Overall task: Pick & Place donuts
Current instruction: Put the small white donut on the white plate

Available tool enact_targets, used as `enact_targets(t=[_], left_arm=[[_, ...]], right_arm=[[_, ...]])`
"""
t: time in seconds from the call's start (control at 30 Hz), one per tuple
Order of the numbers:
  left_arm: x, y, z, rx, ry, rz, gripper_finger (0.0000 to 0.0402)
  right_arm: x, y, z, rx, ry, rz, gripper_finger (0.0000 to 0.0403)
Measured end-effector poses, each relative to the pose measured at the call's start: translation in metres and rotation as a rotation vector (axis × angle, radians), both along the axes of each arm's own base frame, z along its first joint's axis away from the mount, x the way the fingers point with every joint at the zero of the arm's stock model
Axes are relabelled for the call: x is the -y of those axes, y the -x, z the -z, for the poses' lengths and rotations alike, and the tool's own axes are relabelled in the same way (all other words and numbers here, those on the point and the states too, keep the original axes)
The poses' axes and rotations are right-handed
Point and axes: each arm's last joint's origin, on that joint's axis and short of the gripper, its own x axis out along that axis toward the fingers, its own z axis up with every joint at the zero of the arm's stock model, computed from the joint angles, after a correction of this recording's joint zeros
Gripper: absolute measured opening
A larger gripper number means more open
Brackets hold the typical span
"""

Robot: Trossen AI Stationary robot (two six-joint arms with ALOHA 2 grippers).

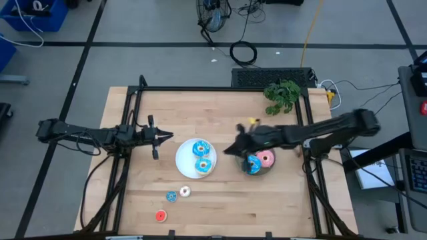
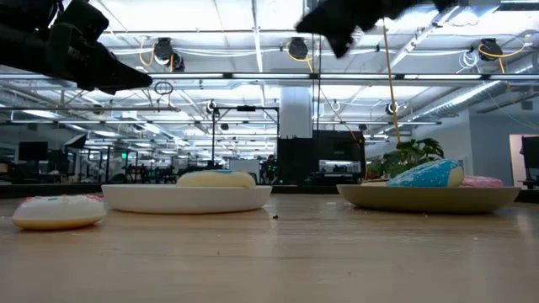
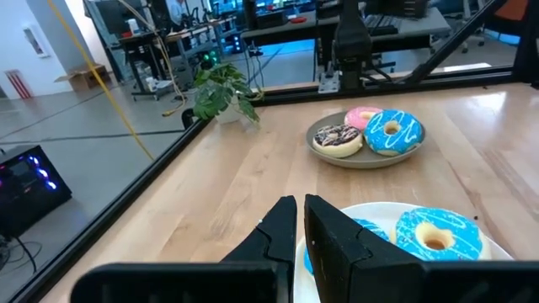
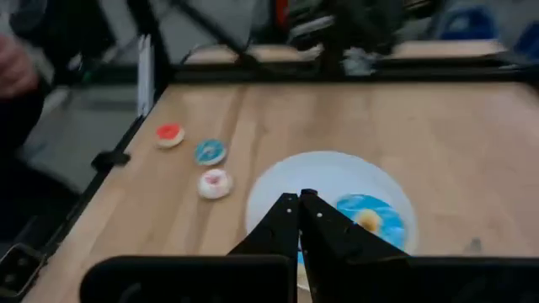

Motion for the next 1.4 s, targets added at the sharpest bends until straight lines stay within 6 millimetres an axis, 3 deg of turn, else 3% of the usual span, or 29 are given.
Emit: enact_targets(t=[0.1,0.2,0.27,0.4,0.73,0.93,1.13,1.4], left_arm=[[0.0,0.0,0.0,-0.001,-0.002,-0.001,0.0035],[0.0,0.0,0.0,-0.007,-0.025,-0.003,0.0035],[0.0,0.0,0.003,-0.013,-0.029,-0.004,0.0035],[-0.001,0.001,0.008,-0.019,-0.033,-0.008,0.0035],[-0.002,0.001,0.006,0.039,-0.063,-0.057,0.0035],[-0.003,0.001,0.003,0.082,0.011,-0.102,0.0035],[-0.003,0.001,0.004,0.091,0.066,-0.111,0.0035],[0.0,0.0,0.002,0.126,0.166,-0.015,0.0035]], right_arm=[[0.008,0.033,0.014,0.058,-0.012,0.101,0.0001],[0.013,0.054,0.036,0.031,0.042,0.173,0.0],[0.014,0.064,0.048,0.046,0.065,0.137,0.0],[0.013,0.084,0.055,0.218,0.064,0.028,0.0],[0.031,0.146,0.089,0.406,0.074,0.04,0.0],[0.033,0.157,0.089,0.486,0.134,0.082,0.0],[0.031,0.16,0.082,0.568,0.187,-0.033,0.0],[0.034,0.168,0.081,0.565,0.157,-0.054,0.0]])
